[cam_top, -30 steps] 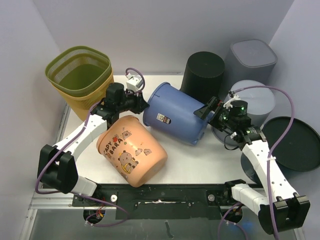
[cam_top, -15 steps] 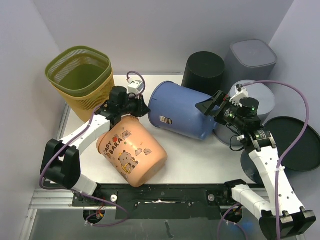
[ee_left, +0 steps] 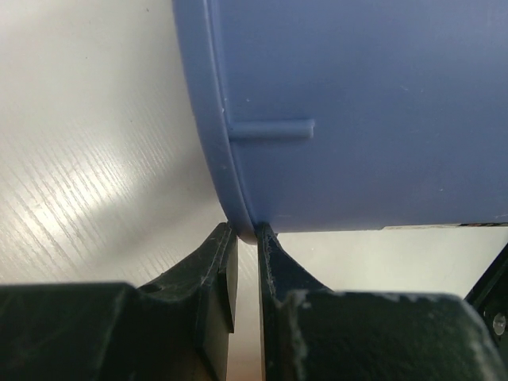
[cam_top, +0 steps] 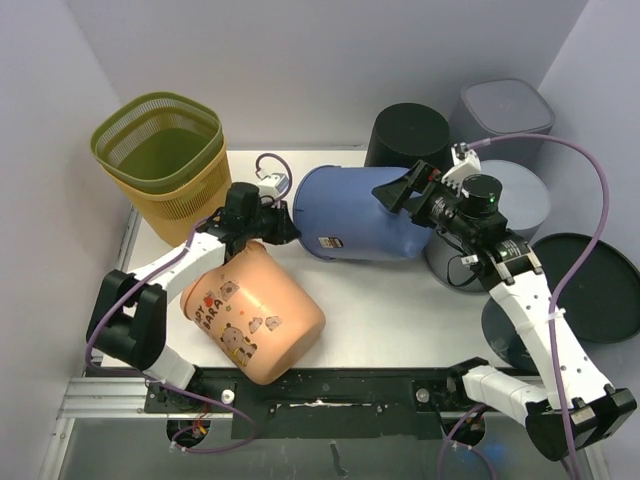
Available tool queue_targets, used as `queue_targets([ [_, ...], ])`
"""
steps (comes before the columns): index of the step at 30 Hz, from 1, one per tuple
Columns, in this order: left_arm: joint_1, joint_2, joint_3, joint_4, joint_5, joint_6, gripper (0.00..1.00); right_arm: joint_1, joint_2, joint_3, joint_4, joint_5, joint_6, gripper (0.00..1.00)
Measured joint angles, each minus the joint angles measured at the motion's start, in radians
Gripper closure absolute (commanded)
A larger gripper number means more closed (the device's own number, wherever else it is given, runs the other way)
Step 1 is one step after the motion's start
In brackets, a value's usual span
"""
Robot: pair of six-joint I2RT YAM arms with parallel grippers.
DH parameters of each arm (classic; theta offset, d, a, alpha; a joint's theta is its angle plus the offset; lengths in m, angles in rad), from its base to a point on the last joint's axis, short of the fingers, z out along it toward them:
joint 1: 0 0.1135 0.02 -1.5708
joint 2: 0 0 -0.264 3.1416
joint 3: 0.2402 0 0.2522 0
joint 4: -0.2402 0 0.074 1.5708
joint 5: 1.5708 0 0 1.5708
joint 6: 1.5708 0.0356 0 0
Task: Turn the large container upside down
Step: Turn the container upside down at the center of the board.
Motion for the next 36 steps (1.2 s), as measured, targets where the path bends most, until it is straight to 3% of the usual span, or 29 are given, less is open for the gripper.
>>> queue_targets([
  [19,-0.005,0.024,-0.011,-0.061,-0.023,-0.029,1.0,0.059,0.258,0.139,0.241,0.002,0.003,0.02],
  [20,-0.005,0.024,-0.011,-0.068,-0.024,-0.029,0.96,0.062,0.272,0.148,0.253,-0.002,0.004,0.02],
  [23,-0.005,0.024,-0.011,-0.086,-0.028,-0.029,0.7,0.072,0.32,0.184,0.291,-0.02,0.006,0.02],
  [25,-0.005,0.024,-0.01,-0.095,-0.027,-0.011,0.6,0.085,0.351,0.212,0.311,-0.032,0.006,0.02],
  [29,-0.012,0.024,-0.006,-0.127,-0.019,0.019,0.47,0.107,0.4,0.239,0.34,-0.056,0.008,0.02],
  [36,-0.018,0.003,0.046,-0.121,-0.008,0.051,0.36,0.145,0.458,0.249,0.311,-0.108,0.022,0.02],
])
